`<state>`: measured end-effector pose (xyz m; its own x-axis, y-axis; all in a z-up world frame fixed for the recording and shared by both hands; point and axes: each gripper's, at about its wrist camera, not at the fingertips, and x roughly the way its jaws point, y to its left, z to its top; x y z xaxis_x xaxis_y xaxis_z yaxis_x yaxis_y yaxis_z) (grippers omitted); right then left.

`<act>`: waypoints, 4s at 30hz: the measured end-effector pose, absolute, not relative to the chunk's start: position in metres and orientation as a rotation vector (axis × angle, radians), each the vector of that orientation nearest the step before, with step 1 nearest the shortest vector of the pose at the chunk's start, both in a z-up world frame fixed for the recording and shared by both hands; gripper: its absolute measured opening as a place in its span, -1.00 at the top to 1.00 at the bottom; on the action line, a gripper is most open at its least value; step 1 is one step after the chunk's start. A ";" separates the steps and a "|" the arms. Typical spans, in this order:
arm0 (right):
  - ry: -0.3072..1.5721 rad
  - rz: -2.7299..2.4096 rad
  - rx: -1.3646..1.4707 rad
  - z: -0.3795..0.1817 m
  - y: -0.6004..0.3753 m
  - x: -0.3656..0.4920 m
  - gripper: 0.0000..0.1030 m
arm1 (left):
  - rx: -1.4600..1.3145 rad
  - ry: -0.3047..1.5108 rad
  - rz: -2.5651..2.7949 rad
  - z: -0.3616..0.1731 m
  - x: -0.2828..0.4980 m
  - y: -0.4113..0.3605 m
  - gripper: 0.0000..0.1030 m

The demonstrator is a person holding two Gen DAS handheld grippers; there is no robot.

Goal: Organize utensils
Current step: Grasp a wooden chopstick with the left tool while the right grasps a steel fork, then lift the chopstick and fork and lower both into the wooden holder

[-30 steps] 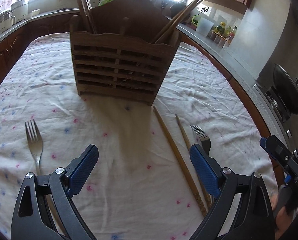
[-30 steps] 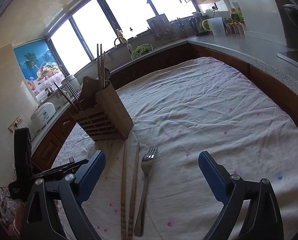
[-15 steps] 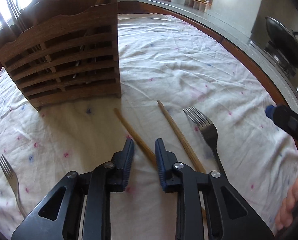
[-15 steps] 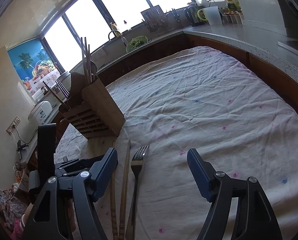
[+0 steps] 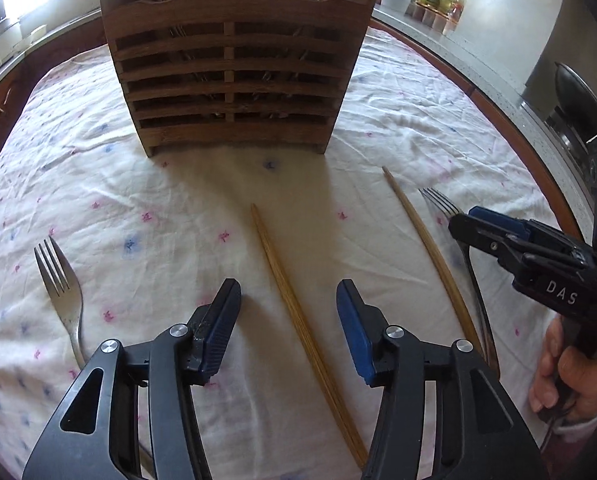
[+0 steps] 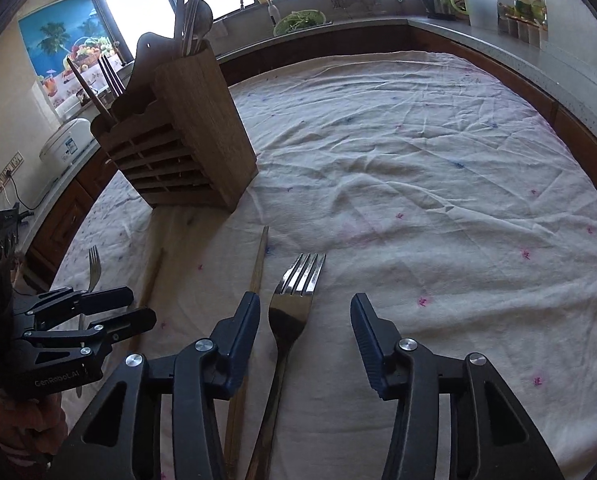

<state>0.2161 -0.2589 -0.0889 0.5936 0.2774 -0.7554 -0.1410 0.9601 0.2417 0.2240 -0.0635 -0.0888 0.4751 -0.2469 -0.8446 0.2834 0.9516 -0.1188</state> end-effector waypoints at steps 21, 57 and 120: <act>0.831 0.262 0.118 -0.053 -0.253 0.202 0.54 | -0.001 0.923 -0.395 -0.056 0.208 -0.057 0.90; 0.563 0.325 0.187 0.049 -0.259 0.157 0.56 | -0.195 0.579 -0.397 0.064 0.147 0.020 0.90; 0.571 0.424 0.123 0.028 -0.171 0.312 0.56 | -0.192 0.381 -0.219 0.061 0.295 0.037 0.89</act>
